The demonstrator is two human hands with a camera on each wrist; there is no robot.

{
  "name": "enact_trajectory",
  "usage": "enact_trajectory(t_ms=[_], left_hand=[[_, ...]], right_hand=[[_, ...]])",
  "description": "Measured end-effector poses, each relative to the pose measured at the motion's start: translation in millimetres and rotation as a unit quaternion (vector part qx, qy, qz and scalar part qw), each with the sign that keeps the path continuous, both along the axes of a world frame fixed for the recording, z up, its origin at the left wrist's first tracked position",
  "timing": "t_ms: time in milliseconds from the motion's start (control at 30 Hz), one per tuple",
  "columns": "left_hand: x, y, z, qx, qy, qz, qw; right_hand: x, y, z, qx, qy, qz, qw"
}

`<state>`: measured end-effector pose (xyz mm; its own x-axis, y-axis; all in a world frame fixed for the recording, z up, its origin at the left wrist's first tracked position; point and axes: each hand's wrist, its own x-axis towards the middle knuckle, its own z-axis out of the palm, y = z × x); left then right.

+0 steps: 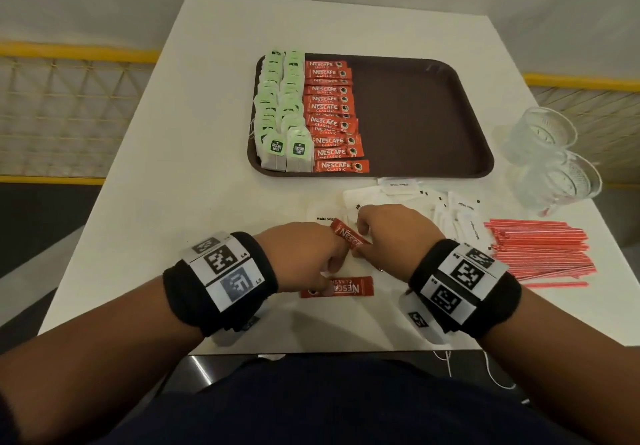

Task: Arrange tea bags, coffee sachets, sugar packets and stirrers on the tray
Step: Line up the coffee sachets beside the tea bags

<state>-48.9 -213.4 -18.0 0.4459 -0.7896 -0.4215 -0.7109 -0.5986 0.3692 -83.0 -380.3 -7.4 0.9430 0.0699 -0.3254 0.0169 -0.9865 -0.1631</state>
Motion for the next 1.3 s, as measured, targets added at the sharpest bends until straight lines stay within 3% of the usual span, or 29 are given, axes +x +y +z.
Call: enact_trajectory(t_ms=[167,367,467,600,700,833,900,1067,1200,1300], left_hand=[[-0.4,2.5,-0.4,-0.007,0.024,0.014,1.000],[11.2,22.4,4.2,-0.059,0.057,0.087,0.993],[26.2,40.8,10.7,-0.148,0.131,0.193,0.961],[41.8,45.0,18.2,-0.269,0.163,0.322,0.893],[52.2,35.0,21.1,-0.319,0.178,0.376,0.852],[65.3,25.1,18.5,-0.310,0.134,0.351,0.874],[69.1,22.8,17.9,-0.313,0.131,0.329,0.881],[82.8,28.7,11.7,-0.382,0.161,0.370,0.831],[88.8,29.0,14.2,-0.395,0.195,0.373,0.817],[94.7,29.5,14.4,-0.395,0.210,0.387,0.806]], right_hand=[[-0.6,-2.4,-2.1,0.022,0.006,-0.011,1.000],[2.2,-15.7,12.5,0.145,0.003,-0.045,0.988],[9.1,-23.3,17.7,0.181,-0.022,-0.047,0.982],[20.5,-24.4,18.9,0.222,-0.019,-0.044,0.974],[32.1,-18.8,21.9,0.232,-0.033,-0.020,0.972],[48.7,-10.7,25.0,0.277,-0.056,-0.012,0.959],[54.3,-9.6,25.2,0.309,-0.061,-0.025,0.949],[62.2,-17.2,20.2,0.381,-0.059,-0.081,0.919],[69.7,-21.8,18.1,0.501,-0.011,-0.165,0.849],[83.9,-26.7,20.4,0.518,0.008,-0.197,0.832]])
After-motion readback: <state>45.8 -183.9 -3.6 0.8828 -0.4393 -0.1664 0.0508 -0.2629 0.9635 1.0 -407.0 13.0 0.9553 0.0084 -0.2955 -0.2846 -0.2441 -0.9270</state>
